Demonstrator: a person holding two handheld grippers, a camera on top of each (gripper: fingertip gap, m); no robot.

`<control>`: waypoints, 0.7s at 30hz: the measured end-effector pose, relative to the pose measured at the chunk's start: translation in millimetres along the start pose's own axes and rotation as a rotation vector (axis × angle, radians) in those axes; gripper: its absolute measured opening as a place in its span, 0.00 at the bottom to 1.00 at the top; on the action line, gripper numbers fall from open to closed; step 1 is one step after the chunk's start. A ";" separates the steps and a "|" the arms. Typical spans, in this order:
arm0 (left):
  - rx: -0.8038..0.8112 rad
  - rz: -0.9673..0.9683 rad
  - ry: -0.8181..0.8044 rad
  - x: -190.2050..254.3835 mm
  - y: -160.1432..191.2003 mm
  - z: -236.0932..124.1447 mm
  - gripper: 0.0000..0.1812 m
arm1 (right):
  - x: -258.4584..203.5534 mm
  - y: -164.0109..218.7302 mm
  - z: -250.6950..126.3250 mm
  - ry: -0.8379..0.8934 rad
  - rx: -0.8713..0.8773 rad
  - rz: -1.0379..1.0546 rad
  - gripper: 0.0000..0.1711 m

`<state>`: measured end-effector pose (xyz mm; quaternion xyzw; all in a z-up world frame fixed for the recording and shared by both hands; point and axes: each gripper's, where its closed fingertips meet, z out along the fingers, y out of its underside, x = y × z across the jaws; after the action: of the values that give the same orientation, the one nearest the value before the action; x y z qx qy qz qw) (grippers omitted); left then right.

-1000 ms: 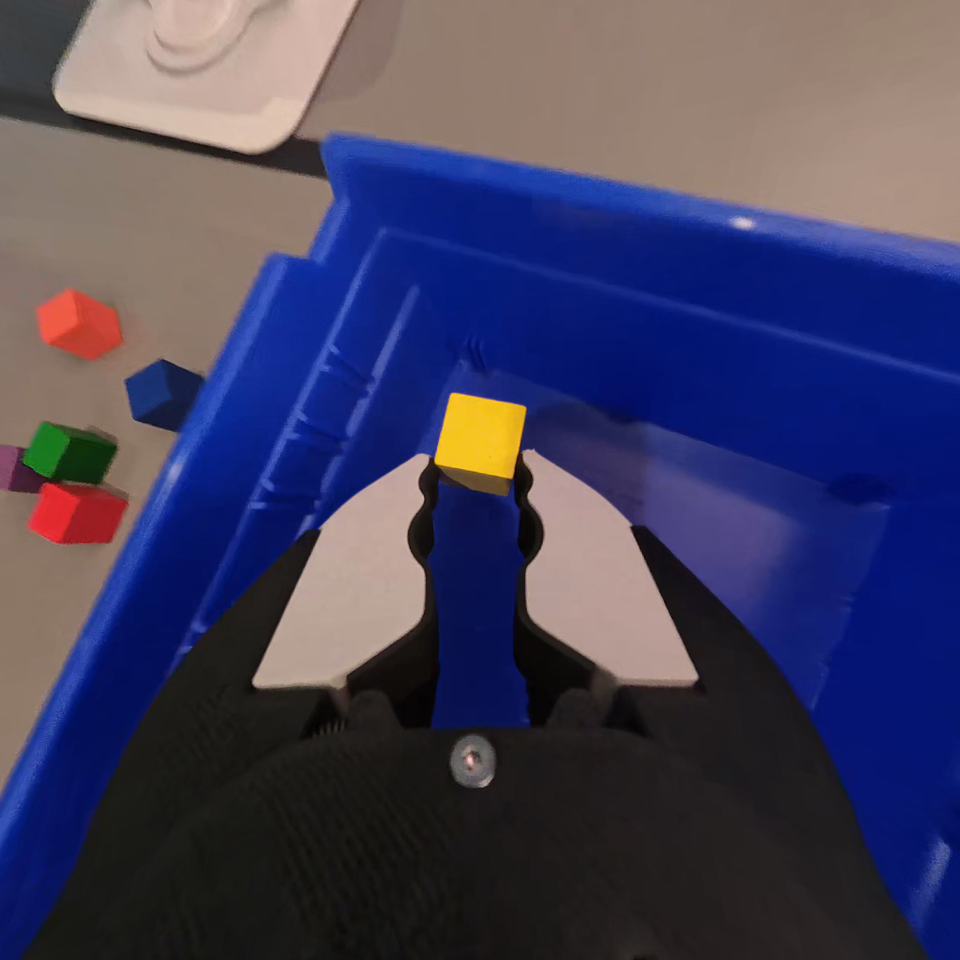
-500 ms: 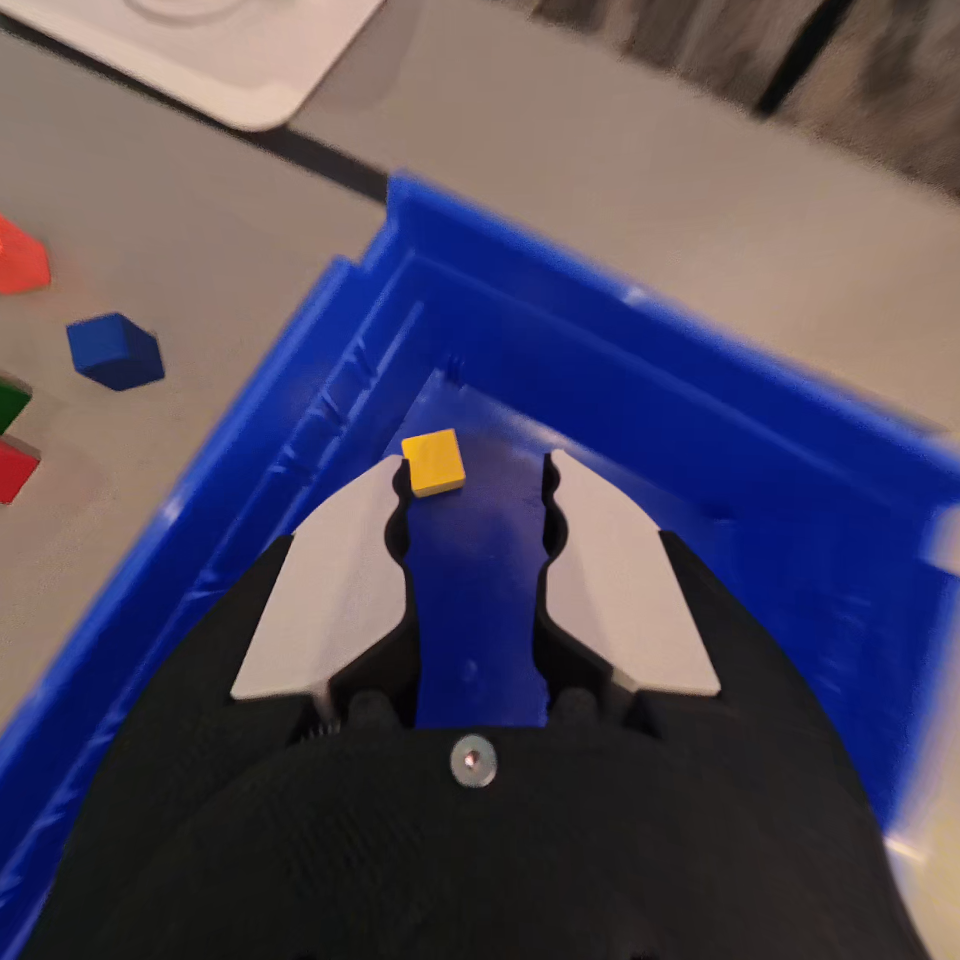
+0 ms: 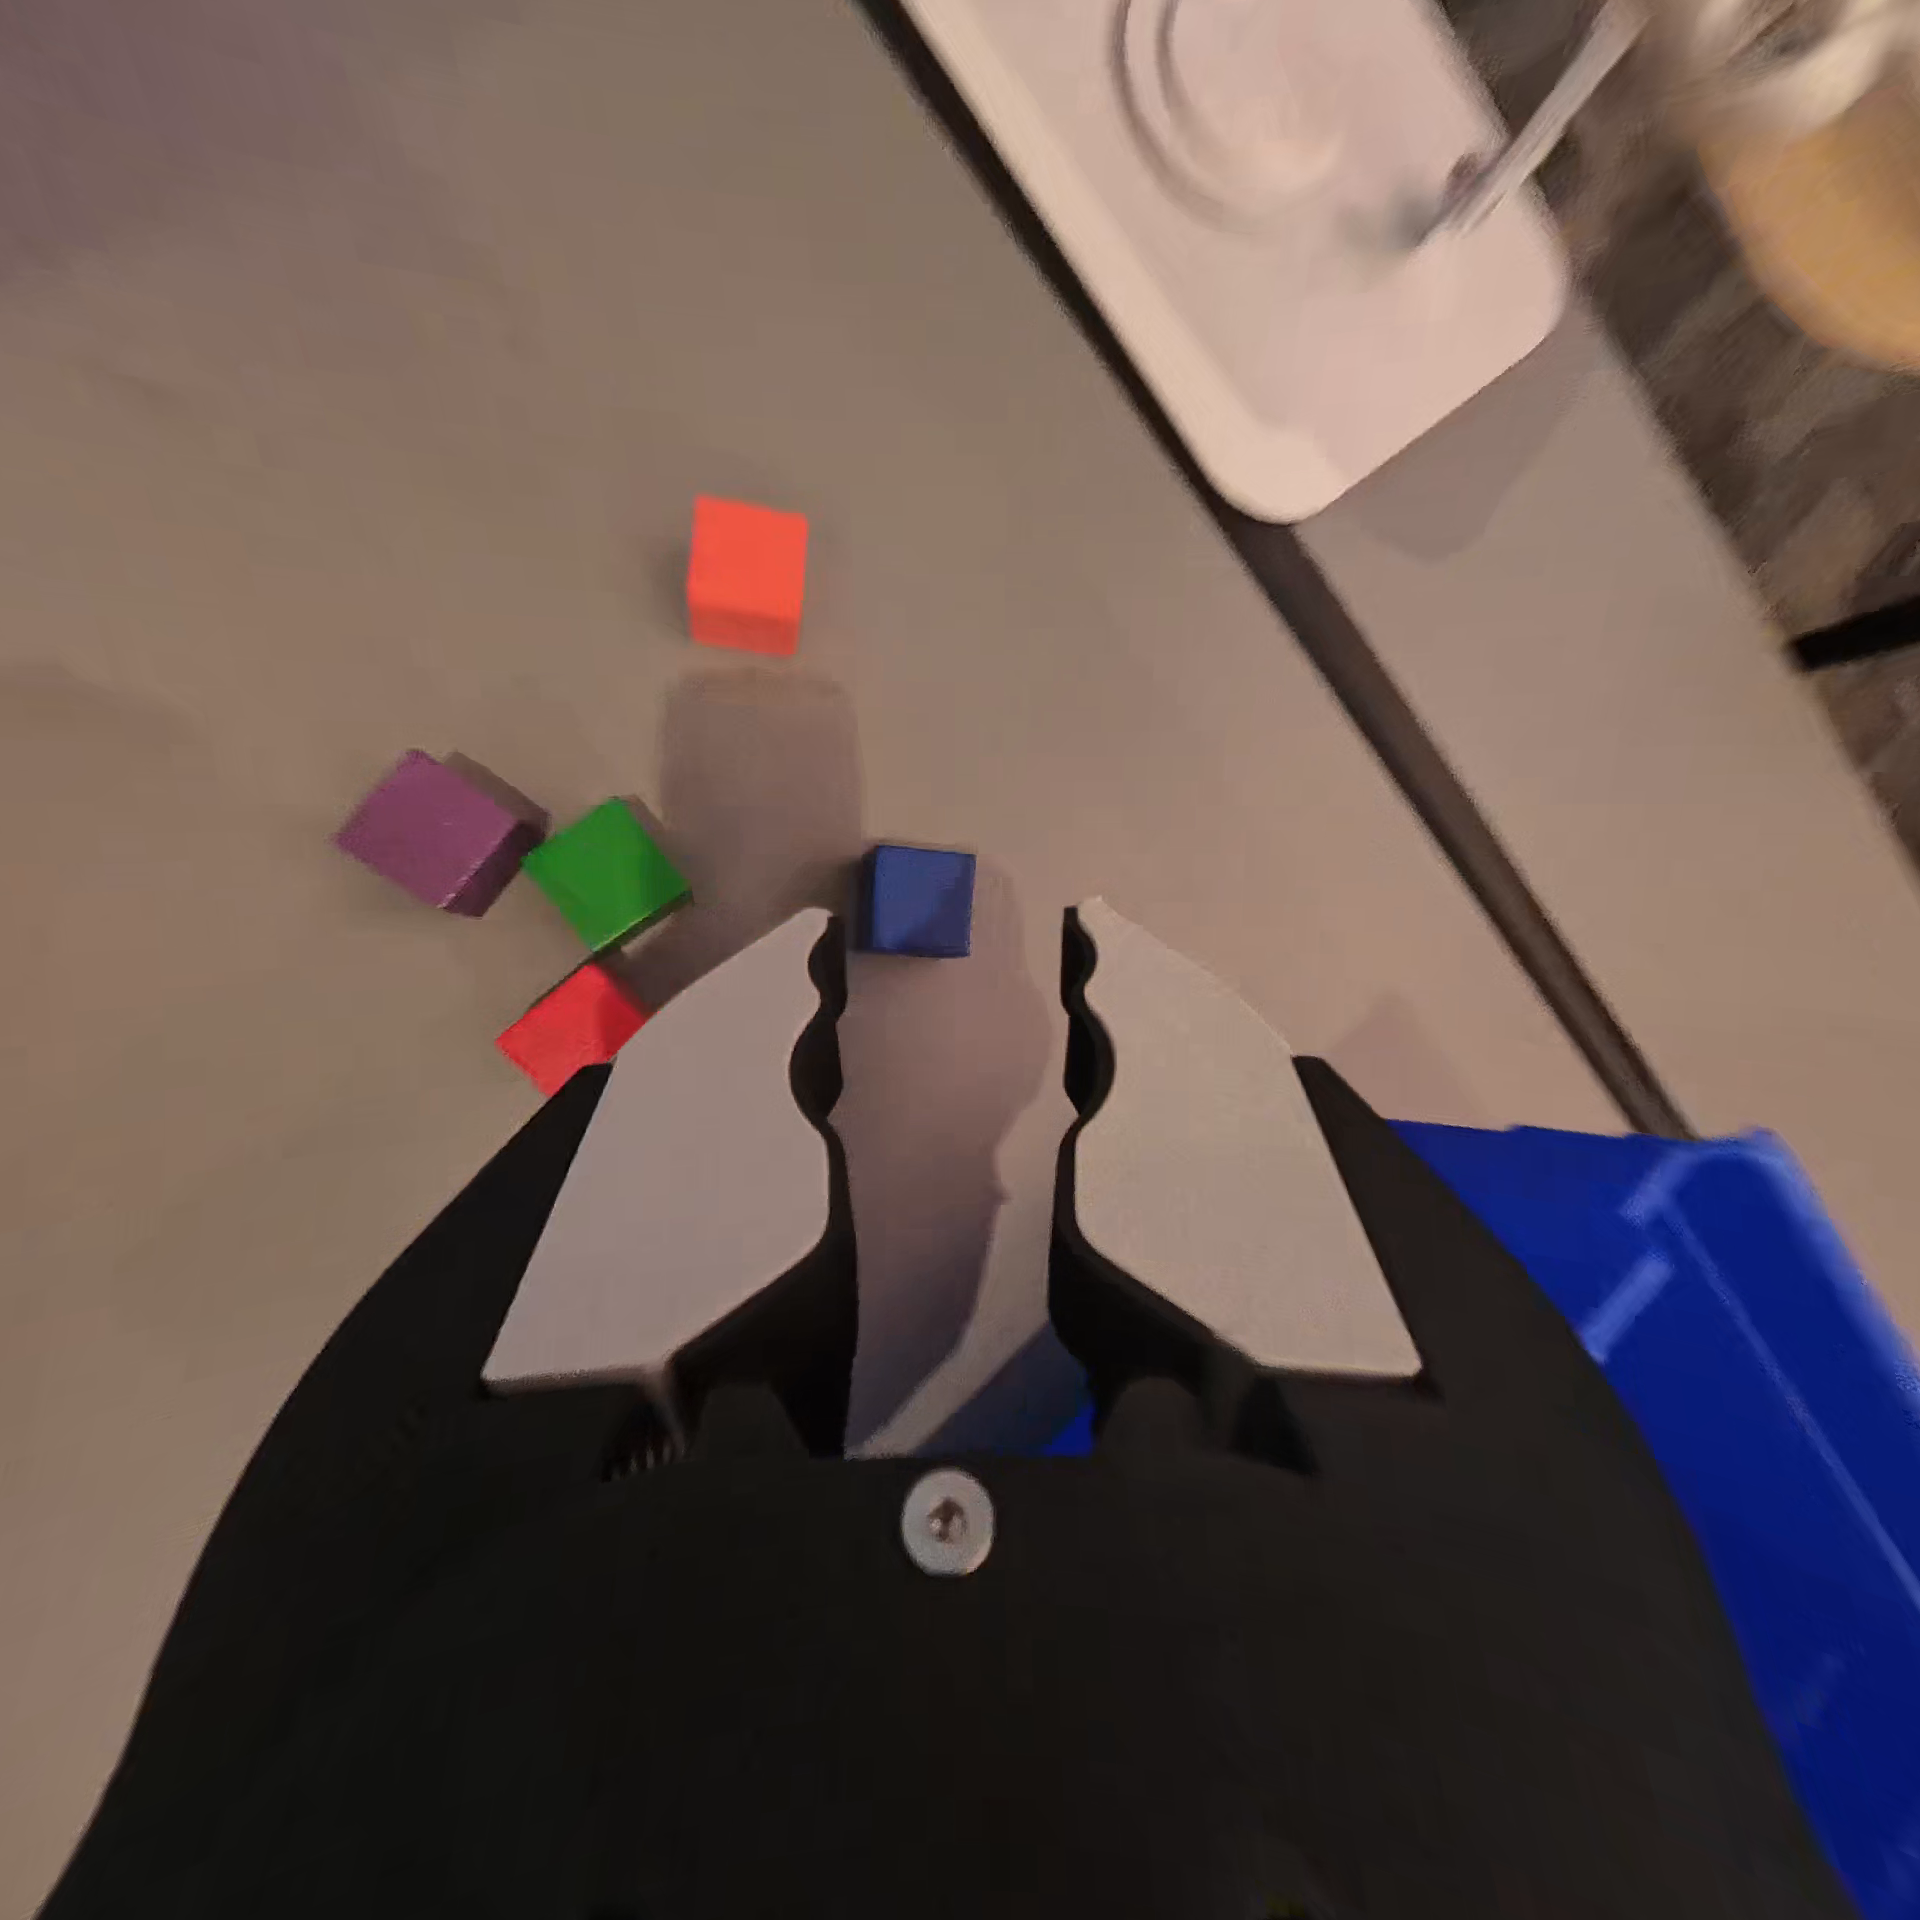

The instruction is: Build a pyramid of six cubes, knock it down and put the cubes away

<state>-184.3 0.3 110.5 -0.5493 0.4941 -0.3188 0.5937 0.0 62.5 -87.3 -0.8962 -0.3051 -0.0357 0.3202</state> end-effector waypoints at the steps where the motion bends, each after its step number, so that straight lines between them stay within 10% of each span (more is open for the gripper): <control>1: -0.002 0.007 0.005 0.6 0.4 0.1 0.00 | -1.6 4.8 12.9 -0.015 -0.035 0.026 0.23; 15: 0.000 0.011 -0.002 -4.0 -0.6 -3.2 0.00 | -10.5 27.4 58.1 -0.111 -0.162 0.141 0.18; 21: 0.004 0.018 -0.011 -5.4 -2.4 -5.8 0.00 | -10.0 -43.6 -44.3 -0.048 0.189 0.094 0.17</control>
<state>-190.9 2.8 114.7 -0.5452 0.4952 -0.3115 0.6004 -27.1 57.4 -30.8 -0.8760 -0.2721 0.0298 0.3970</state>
